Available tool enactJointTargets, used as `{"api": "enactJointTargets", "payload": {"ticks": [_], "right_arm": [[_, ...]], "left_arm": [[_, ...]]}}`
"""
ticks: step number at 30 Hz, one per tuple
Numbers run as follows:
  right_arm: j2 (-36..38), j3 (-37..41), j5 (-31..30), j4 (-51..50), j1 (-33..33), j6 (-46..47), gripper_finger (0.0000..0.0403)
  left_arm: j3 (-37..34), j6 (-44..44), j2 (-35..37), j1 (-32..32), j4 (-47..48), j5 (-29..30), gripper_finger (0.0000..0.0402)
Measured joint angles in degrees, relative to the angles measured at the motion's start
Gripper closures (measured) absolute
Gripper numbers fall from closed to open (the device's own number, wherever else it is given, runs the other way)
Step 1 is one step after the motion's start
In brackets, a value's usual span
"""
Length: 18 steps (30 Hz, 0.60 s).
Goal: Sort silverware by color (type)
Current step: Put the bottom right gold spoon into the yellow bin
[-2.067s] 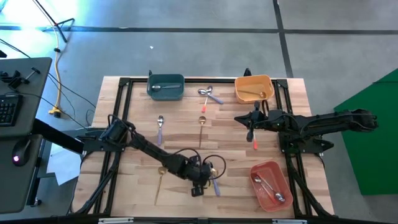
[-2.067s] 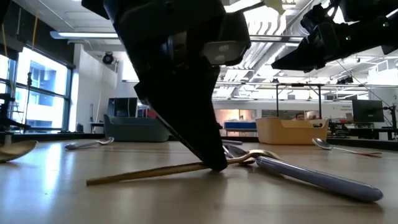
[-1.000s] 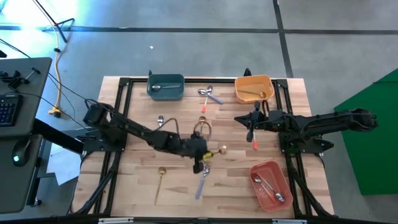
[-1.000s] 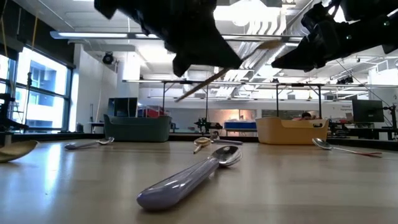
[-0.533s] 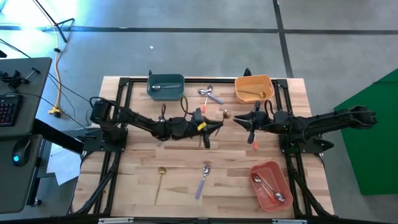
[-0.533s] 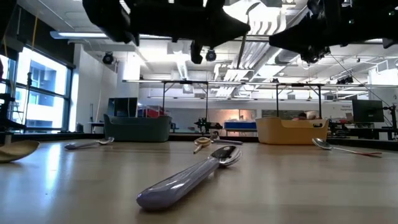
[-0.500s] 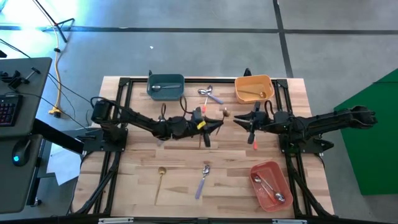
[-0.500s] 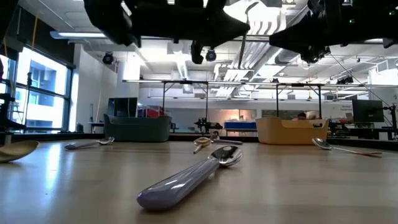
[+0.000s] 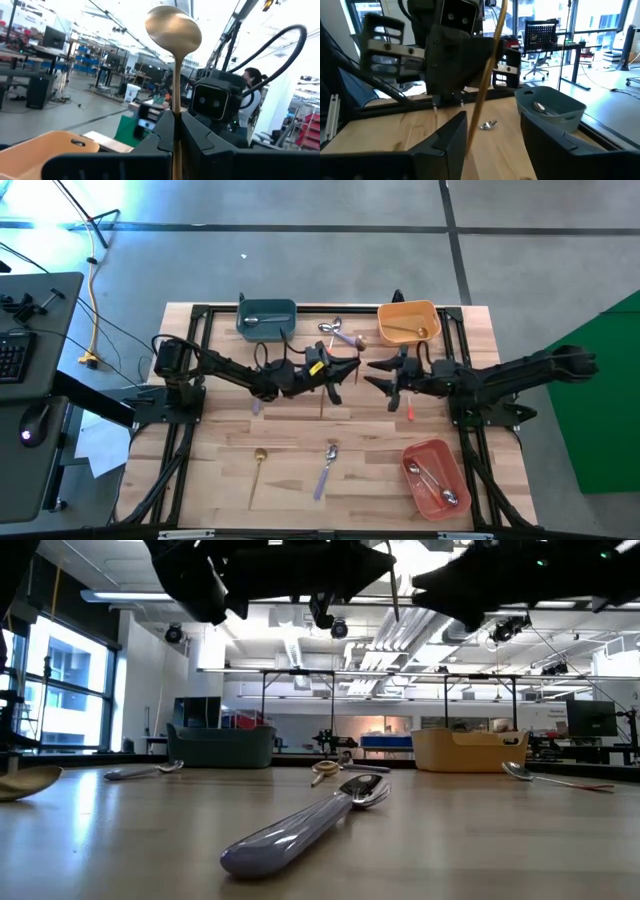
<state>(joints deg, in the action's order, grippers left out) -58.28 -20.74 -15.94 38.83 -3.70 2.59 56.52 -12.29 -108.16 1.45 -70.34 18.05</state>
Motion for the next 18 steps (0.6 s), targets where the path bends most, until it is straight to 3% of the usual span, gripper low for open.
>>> {"api": "enactJointTargets", "payload": {"ticks": [8, 15, 18], "right_arm": [[-9.4, -6.7, -2.1, -0.1, 0.0, 1.0, 0.0266], [-11.1, -7.7, -5.2, 0.0, -0.5, 0.5, 0.0387], [-11.1, -7.7, -7.0, -0.2, -1.3, 0.2, 0.0386]], "left_arm": [[0.8, 0.8, 0.0, 0.0, 0.3, 0.0, 0.0401], [0.8, 2.4, 0.0, 0.0, 0.3, 0.2, 0.0402], [0.8, 2.4, 0.0, 0.0, 0.5, 0.1, 0.0399]]}}
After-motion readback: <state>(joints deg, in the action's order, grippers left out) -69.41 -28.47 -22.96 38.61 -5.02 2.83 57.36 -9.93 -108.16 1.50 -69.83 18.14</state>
